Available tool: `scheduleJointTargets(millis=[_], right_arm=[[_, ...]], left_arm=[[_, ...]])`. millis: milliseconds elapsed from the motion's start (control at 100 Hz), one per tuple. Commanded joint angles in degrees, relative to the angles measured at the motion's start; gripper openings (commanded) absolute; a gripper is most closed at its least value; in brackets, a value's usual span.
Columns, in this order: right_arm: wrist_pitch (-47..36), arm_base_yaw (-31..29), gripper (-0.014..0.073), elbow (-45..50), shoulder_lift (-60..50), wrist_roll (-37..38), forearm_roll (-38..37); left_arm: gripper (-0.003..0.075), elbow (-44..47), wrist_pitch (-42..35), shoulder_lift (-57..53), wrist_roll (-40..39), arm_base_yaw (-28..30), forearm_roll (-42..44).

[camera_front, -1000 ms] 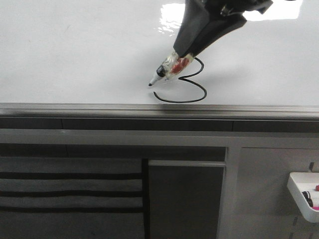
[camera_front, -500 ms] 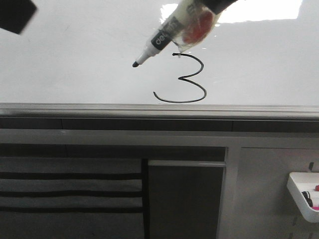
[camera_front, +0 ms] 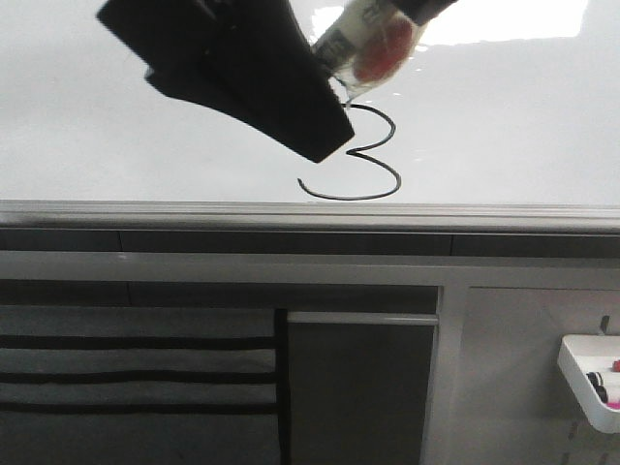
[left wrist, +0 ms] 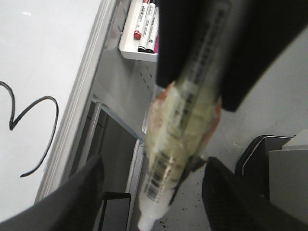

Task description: Write number 3 on whiteboard

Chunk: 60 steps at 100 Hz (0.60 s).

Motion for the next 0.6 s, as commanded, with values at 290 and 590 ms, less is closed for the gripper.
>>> scheduleJointTargets(millis=[290, 590], right_arm=[[-2.74, -0.07, -0.0005, -1.33, -1.18, -0.72, 1.12], [-2.46, -0.07, -0.0005, -1.33, -1.18, -0.72, 1.12]], left_arm=[[0.019, -2.22, -1.68, -1.55, 0.25, -0.46, -2.01], [0.0065, -2.22, -1.68, -1.55, 0.25, -0.46, -2.01]])
